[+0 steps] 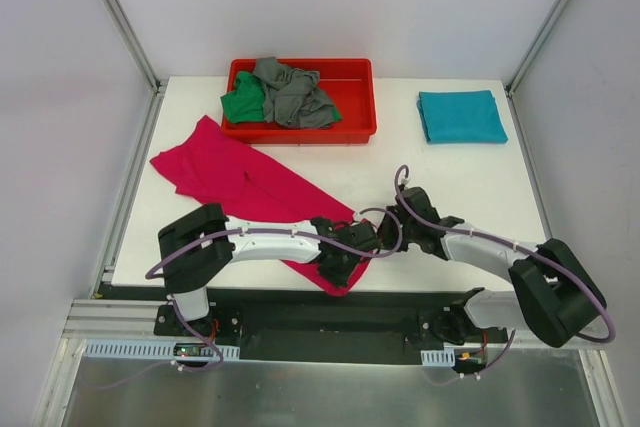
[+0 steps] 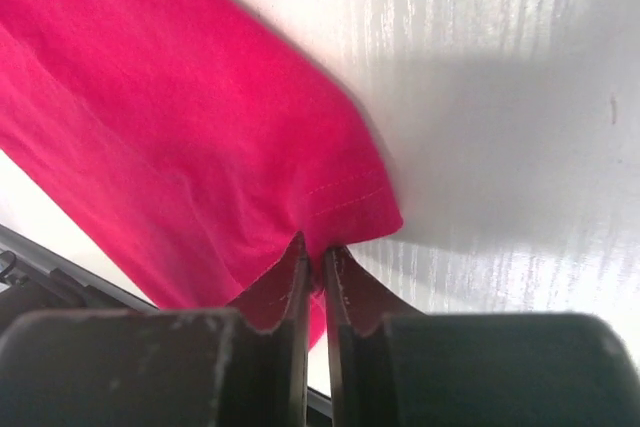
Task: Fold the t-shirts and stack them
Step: Grab the bottom of the folded rectangular tshirt with both arms, then fold the folded rectangular tshirt in 1/3 of the way
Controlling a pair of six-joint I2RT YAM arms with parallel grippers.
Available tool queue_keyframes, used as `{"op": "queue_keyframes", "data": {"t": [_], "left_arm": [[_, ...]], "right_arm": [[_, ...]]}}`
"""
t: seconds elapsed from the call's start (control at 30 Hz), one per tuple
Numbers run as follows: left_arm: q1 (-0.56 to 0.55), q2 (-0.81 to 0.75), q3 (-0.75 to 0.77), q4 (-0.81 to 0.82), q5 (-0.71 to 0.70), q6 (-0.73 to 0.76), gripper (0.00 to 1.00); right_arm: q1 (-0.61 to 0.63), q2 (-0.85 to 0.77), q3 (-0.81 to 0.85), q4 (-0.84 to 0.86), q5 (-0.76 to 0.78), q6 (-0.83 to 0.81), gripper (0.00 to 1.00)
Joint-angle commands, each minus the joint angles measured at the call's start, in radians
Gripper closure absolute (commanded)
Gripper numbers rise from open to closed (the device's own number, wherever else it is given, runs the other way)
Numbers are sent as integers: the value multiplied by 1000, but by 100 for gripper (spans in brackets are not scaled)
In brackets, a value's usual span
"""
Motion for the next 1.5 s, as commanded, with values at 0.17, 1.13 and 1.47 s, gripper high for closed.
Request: {"op": "queue_keyframes", "data": {"t": [0.17, 1.13, 1.47], "left_arm": [[-10, -70, 43, 163, 223, 76, 100], [79, -195, 20, 316, 258, -12, 100], [250, -433, -247, 324, 228, -21, 100]], "right_arm": [[-21, -210, -8, -177, 72, -70, 98], [-68, -401, 262, -532, 149, -242, 99], [96, -61, 501, -426, 233, -209, 96]]}}
